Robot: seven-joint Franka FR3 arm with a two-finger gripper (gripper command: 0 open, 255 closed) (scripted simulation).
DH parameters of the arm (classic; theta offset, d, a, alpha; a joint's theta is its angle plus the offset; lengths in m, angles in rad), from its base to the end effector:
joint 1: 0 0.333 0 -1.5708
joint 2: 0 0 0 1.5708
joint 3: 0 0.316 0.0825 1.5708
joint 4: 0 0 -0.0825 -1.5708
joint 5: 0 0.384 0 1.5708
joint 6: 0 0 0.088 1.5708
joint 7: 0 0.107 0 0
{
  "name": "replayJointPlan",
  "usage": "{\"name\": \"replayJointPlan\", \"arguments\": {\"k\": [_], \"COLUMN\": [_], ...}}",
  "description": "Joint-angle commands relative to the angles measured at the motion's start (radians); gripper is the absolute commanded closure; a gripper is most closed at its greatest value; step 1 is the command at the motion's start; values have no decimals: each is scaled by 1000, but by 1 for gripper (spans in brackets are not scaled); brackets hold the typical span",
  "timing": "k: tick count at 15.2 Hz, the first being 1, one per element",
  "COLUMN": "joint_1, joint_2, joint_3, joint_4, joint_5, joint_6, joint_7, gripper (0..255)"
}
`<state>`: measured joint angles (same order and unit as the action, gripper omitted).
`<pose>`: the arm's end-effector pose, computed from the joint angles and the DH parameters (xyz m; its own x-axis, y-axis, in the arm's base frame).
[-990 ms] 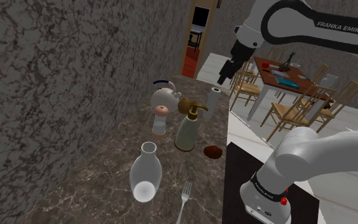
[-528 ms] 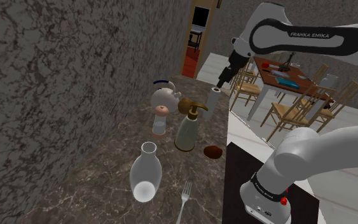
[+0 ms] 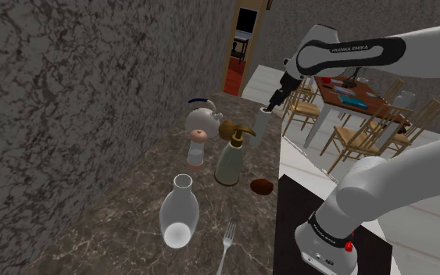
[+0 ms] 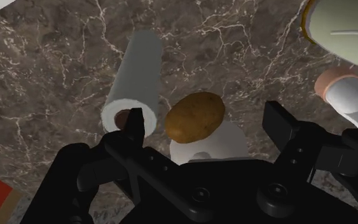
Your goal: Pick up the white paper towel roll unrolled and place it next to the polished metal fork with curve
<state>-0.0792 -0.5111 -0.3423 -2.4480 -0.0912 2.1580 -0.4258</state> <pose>0.3779 -0.1834 0.4904 0.9743 0.0712 0.2138 0.0710 -0.9974 0.0086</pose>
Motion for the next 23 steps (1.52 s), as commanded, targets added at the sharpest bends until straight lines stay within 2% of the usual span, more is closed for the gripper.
{"name": "replayJointPlan", "arguments": {"k": [1,6,14,22,23], "joint_1": [5,31,52,52,52], "joint_2": [61,230,309,309,309], "joint_3": [-46,-161,-179,-179,-179], "joint_4": [10,77,43,43,43], "joint_5": [14,95,147,147,147], "joint_6": [52,147,251,251,251], "joint_7": [-52,-204,-242,-242,-242], "gripper": [0,0,0,0,255]}}
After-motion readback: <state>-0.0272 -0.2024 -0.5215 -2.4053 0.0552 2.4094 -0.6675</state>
